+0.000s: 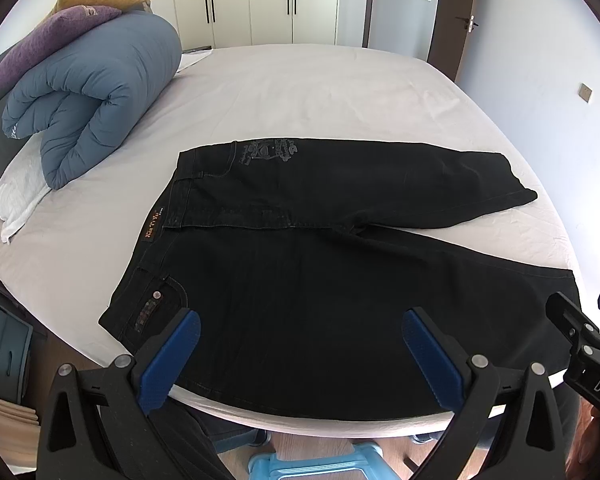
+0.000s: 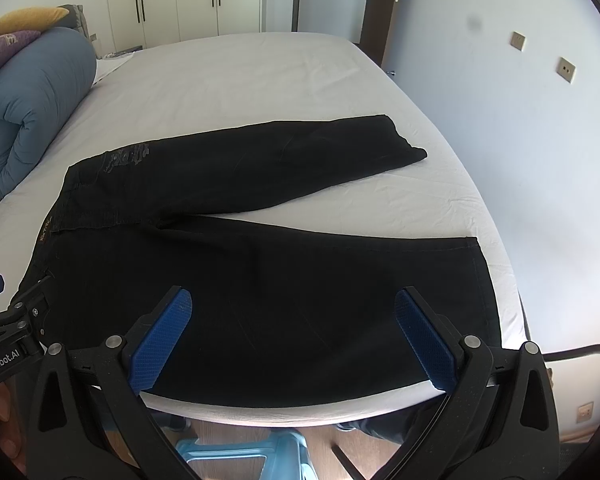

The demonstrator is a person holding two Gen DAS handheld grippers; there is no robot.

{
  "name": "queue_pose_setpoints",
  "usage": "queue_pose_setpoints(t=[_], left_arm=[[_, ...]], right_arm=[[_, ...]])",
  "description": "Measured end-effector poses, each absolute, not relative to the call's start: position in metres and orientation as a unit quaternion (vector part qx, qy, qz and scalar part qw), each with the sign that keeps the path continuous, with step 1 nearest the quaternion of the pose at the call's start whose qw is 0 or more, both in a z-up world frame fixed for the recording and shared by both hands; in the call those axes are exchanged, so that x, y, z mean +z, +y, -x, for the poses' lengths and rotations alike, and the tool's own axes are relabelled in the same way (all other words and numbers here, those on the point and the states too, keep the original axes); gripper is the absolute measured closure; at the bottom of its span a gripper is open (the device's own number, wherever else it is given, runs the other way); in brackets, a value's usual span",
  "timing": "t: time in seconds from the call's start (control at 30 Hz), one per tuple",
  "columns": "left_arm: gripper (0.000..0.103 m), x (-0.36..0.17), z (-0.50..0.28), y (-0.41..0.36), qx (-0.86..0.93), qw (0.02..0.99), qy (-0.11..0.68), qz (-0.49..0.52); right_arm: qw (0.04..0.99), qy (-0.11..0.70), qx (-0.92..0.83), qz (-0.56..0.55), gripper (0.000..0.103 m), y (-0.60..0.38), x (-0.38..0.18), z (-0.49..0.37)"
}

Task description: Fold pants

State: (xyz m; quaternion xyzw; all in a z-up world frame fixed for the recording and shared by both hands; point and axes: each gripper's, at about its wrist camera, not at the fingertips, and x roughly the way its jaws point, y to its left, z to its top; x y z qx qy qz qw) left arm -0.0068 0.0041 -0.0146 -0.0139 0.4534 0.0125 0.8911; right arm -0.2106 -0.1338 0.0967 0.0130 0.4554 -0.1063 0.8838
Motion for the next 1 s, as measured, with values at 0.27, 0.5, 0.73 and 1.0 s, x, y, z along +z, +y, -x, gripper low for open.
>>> queue_pose_setpoints(t=[0.27,0.5,0.73,1.0], left_arm=[[0.0,-0.018,0.007,0.007,0.013,0.89,0.456,0.014],[0.0,-0.02,0.007,0.008,0.014,0.888,0.46,0.014],[0.0,-0.023,0.003,0.008,0.016,0.885,0.466,0.015],[0.0,-0.03,-0.004,0.011,0.017,0.88,0.475,0.017]], right_arm=[[0.883,0.457,-0.105,-0.013,0.0,-0.132,0.091,0.215],[0.881,0.461,-0.105,-0.012,0.0,-0.128,0.085,0.216],[0.879,0.465,-0.104,-0.012,0.0,-0.125,0.081,0.212],[0.877,0.471,-0.099,-0.008,0.0,-0.121,0.074,0.204]])
